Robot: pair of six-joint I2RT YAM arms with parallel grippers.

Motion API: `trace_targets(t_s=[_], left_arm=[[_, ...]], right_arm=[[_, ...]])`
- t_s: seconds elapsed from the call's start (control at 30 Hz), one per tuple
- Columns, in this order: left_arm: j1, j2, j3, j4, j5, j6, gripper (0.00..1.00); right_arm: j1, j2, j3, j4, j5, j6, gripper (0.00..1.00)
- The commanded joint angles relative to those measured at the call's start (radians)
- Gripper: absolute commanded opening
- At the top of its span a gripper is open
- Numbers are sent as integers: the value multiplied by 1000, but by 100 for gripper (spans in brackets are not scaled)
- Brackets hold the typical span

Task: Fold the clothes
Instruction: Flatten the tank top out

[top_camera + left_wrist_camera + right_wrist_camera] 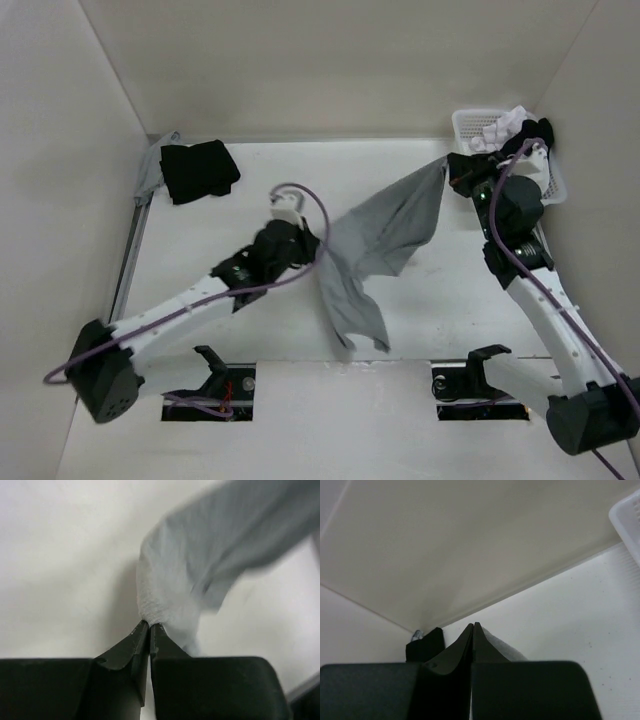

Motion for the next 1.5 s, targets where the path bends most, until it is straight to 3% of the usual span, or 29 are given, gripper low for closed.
trace_targets(t_s=[0.0,0.17,0.23,0.3,0.37,0.43,0.53,0.77,0.8,0.93,1.03,1.17,1.3,1.47], left_arm=[[135,-150,126,-114,-92,55,1],[277,-282,258,-150,-99,15,2],[360,-312,431,-222,-97,23,3],[361,-318,488,-208,-100,40,3],[377,-266,488,-177,-115,72,3],[415,-127,496,-174,-106,78,3],[368,19,522,-92,-88,98,4],[375,738,959,-174,150,222,10],[365,851,1029,-188,133,218,16],[335,1032,1143,-208,86,232,36],[318,985,1044,-191,8,242,40],[286,663,554,23,-108,203,35],[271,407,140,161,-99,60,31],[285,256,-133,198,-50,-74,34]], right_arm=[[17,-153,-19,-11,-10,32,0],[122,-333,-54,-161,-23,38,0],[271,-474,-90,-288,-37,53,0],[399,-577,-216,-312,6,87,0],[438,-576,-322,-328,78,99,0],[445,-516,-406,-348,89,151,0],[485,-508,-515,-261,59,205,0],[472,-367,-632,-175,72,240,0],[458,-359,-635,-166,69,239,0],[406,-309,-634,-154,57,227,0],[378,-293,-637,-138,51,214,0],[358,-290,-647,-125,57,199,0],[352,-289,-663,-89,51,190,0],[355,-273,-663,-74,49,181,0]])
